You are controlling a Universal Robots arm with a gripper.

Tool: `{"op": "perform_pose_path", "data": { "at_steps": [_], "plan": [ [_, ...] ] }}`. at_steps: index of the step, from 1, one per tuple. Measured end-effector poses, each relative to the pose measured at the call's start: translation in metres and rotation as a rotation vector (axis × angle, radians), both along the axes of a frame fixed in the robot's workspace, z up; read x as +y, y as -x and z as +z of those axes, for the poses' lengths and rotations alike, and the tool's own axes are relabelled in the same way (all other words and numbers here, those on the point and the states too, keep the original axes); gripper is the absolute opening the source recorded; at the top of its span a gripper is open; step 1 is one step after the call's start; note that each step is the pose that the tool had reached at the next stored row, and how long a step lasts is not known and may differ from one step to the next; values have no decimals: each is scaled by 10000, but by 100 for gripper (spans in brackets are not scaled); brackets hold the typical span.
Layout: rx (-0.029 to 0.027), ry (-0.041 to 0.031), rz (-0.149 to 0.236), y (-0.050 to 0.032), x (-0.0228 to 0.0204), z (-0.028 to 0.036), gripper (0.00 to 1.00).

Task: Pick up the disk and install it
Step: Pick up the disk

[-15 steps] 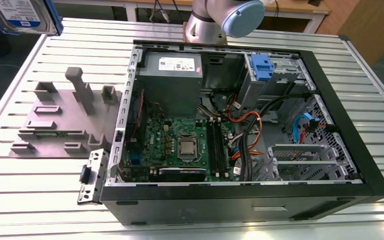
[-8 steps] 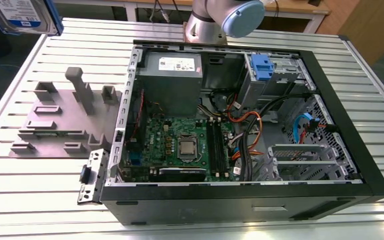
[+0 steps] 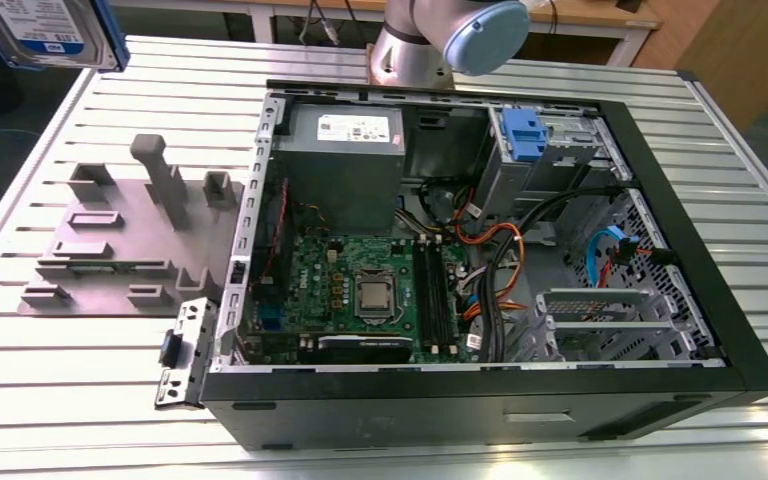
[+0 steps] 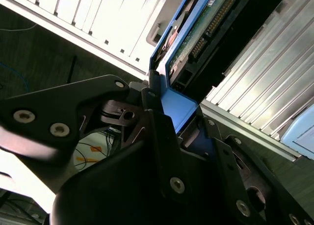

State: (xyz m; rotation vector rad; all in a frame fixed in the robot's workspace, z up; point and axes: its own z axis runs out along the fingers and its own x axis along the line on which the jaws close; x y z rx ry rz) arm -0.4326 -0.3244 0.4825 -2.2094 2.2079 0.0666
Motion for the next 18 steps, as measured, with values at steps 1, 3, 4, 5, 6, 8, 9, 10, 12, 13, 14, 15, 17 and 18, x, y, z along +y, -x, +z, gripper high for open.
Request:
{"op": "perform_pose_path", "data": {
  "at_steps": [1,3,4,5,6,8,9,10,12,13,14,15,17,18],
  "plan": [
    [0,0,0,-1,0,0,36],
    [0,0,0,-5,0,0,36],
    [0,0,0,-7,0,0,36],
    [1,1,0,-10,0,1,36],
    [0,0,1,-13,0,0,36],
    [0,2,0,-23,0,0,36],
    [0,3,1,-29,0,0,36],
    [1,4,0,-35,0,0,36],
    [0,8,0,-45,0,0,36],
    [0,10,0,-49,0,0,36],
    [0,12,0,-54,0,0,36],
    [0,14,0,-58,0,0,36],
    [1,18,0,-66,0,0,36],
    [-1,20,0,-70,0,0,36]
  ]
}}
